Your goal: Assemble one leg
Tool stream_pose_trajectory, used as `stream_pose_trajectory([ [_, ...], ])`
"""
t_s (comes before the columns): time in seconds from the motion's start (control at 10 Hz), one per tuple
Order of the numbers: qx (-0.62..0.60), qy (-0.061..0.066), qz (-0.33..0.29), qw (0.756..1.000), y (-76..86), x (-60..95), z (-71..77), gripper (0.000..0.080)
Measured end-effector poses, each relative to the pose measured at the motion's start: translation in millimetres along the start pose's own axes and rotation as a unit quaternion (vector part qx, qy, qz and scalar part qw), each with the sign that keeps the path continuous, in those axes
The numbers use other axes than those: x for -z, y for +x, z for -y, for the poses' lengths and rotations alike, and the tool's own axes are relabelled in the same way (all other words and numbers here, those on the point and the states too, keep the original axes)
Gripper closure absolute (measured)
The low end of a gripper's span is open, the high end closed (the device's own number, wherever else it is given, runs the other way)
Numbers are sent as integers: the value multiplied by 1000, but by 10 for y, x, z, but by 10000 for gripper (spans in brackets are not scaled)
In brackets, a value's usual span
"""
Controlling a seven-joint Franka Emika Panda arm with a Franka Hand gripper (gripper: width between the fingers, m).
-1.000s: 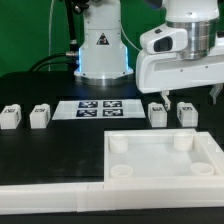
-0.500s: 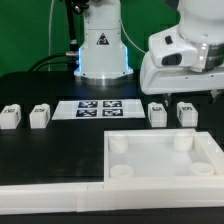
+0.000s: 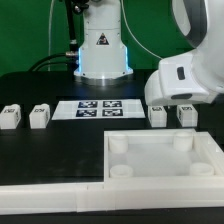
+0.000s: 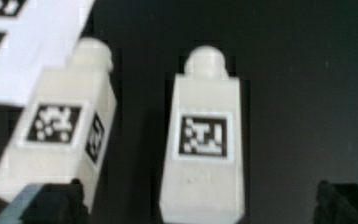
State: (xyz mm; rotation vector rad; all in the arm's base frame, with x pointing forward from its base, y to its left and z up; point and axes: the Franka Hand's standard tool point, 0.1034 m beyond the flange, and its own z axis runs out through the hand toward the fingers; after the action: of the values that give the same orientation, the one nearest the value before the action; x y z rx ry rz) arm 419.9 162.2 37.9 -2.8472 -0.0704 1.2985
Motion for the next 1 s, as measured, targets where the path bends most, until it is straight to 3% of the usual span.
stream_pose_trajectory([
  [0.1,0,-1,0,1000,-15,-3,2,151],
  [0.6,-7,-8,-7,1000,8,-410,69,151],
  [1.0,-17,-9,-2,1000,19,-476,80,151],
])
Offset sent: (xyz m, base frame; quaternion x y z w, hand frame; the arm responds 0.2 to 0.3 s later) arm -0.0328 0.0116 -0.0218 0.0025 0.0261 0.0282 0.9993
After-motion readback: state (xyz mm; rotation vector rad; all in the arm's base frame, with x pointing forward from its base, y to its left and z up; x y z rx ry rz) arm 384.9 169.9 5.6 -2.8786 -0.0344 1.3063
